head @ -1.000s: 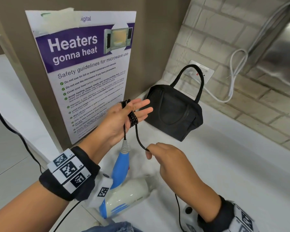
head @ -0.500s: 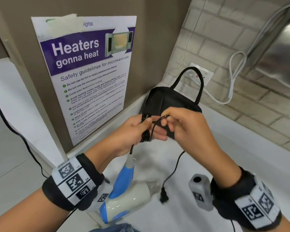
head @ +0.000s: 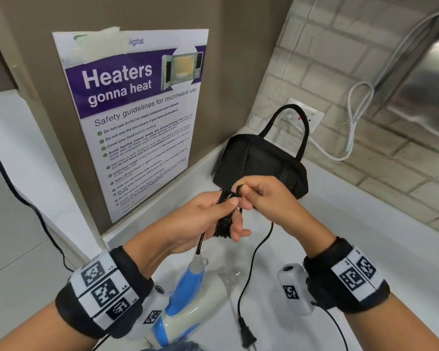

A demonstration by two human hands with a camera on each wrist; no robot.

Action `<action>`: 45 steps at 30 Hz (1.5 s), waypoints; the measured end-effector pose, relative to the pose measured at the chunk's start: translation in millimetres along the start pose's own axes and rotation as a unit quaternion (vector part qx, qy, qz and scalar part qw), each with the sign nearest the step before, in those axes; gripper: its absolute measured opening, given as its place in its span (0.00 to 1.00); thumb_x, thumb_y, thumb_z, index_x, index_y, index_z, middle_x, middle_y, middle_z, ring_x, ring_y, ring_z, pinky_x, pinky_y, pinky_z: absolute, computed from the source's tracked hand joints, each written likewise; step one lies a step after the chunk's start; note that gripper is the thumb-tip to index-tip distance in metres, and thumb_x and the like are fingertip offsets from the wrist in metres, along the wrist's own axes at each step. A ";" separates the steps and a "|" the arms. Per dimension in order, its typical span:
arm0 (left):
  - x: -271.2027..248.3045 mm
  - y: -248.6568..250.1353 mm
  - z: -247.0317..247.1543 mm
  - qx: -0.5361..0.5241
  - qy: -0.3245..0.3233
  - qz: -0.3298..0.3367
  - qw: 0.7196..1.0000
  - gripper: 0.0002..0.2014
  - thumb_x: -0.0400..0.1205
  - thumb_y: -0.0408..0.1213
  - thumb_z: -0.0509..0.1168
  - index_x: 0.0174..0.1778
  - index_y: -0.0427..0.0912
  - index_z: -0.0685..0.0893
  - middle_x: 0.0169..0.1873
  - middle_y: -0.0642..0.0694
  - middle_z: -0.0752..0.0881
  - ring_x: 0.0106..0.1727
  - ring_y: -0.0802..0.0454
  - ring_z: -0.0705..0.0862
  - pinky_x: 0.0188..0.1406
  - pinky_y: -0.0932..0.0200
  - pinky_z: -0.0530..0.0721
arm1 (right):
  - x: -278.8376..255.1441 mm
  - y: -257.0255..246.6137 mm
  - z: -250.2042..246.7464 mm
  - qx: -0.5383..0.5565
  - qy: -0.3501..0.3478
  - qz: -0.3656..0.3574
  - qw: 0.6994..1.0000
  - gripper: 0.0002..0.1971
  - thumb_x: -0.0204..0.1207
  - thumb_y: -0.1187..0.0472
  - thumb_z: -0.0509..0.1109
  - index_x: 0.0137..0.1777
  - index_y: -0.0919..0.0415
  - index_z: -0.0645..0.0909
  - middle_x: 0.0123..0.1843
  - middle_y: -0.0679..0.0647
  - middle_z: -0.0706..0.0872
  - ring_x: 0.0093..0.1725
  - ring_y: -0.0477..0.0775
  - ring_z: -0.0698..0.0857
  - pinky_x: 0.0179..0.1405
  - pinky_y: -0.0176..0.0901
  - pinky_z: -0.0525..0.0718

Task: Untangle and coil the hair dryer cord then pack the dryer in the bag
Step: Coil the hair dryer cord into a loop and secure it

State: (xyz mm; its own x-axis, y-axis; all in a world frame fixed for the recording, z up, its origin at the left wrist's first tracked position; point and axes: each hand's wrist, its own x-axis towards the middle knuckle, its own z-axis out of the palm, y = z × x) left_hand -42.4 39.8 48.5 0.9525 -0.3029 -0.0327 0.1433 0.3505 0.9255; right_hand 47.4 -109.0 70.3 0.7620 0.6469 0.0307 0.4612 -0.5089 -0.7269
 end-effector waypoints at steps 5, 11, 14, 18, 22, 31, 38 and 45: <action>1.7 4.0 1.7 -0.017 0.028 0.020 0.999 0.13 0.87 0.32 0.51 0.54 0.29 0.79 0.25 0.45 0.80 0.22 0.53 0.77 0.57 0.42 0.86 | -13.5 0.1 -8.2 0.168 -0.098 0.017 0.981 0.16 0.85 0.57 0.59 0.41 0.44 0.86 0.36 0.54 0.80 0.37 0.46 0.75 0.37 0.35 0.71; 2.8 5.9 6.6 -0.024 0.005 -0.002 1.000 0.12 0.87 0.34 0.51 0.45 0.33 0.77 0.23 0.46 0.77 0.21 0.55 0.75 0.44 0.53 0.88 | -19.3 7.0 1.7 0.242 -0.096 0.049 0.964 0.17 0.84 0.54 0.59 0.33 0.48 0.81 0.43 0.70 0.78 0.35 0.51 0.77 0.37 0.38 0.70; 2.8 5.4 7.2 -0.013 -0.003 -0.017 1.000 0.11 0.87 0.35 0.50 0.46 0.33 0.75 0.22 0.50 0.76 0.22 0.56 0.73 0.38 0.60 0.84 | -16.3 9.8 7.7 0.209 -0.073 0.073 0.973 0.16 0.84 0.55 0.59 0.35 0.51 0.81 0.42 0.69 0.81 0.42 0.60 0.78 0.41 0.42 0.74; 4.1 3.5 8.4 -0.021 -0.015 -0.028 0.999 0.09 0.88 0.35 0.51 0.46 0.38 0.74 0.22 0.53 0.74 0.22 0.57 0.72 0.40 0.59 0.84 | -10.7 18.1 17.9 0.181 -0.074 0.084 0.977 0.09 0.82 0.64 0.57 0.47 0.69 0.76 0.37 0.59 0.81 0.42 0.62 0.79 0.53 0.72 0.79; -0.4 2.9 5.7 -0.042 -0.027 -0.030 0.998 0.09 0.87 0.37 0.52 0.46 0.38 0.75 0.22 0.53 0.73 0.22 0.57 0.71 0.40 0.58 0.83 | -14.2 14.3 13.2 0.198 -0.123 0.046 0.971 0.14 0.77 0.47 0.65 0.46 0.59 0.79 0.40 0.61 0.81 0.44 0.61 0.80 0.52 0.62 0.82; -3.3 3.1 5.1 -0.093 -0.037 -0.030 0.995 0.10 0.85 0.38 0.54 0.41 0.40 0.76 0.21 0.52 0.70 0.19 0.58 0.70 0.36 0.59 0.83 | -18.9 10.1 14.6 0.325 -0.133 0.059 0.935 0.27 0.75 0.35 0.59 0.61 0.54 0.82 0.34 0.48 0.76 0.48 0.67 0.71 0.53 0.61 0.70; -6.2 0.7 12.6 -0.118 -0.047 -0.027 0.992 0.13 0.86 0.39 0.51 0.42 0.37 0.75 0.26 0.45 0.82 0.27 0.50 0.82 0.50 0.51 0.86 | -20.1 -3.8 18.1 0.238 -0.069 0.024 0.968 0.16 0.86 0.58 0.53 0.49 0.67 0.79 0.26 0.48 0.83 0.26 0.42 0.83 0.27 0.27 0.79; -2.8 -2.2 22.1 -0.123 0.045 -0.001 0.991 0.12 0.87 0.39 0.50 0.41 0.39 0.73 0.20 0.53 0.69 0.20 0.57 0.70 0.38 0.59 0.84 | -17.5 -1.8 28.9 0.230 0.000 0.041 0.972 0.17 0.86 0.51 0.55 0.41 0.52 0.82 0.31 0.48 0.82 0.34 0.50 0.79 0.32 0.34 0.77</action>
State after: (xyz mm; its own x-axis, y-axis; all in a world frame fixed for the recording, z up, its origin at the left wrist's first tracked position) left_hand -51.3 20.3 54.9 0.9705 -0.2281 -0.0782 0.1961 0.5580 0.8063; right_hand 20.1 -103.0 51.2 0.7882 0.6142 -0.0400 0.1472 -0.2513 -0.9567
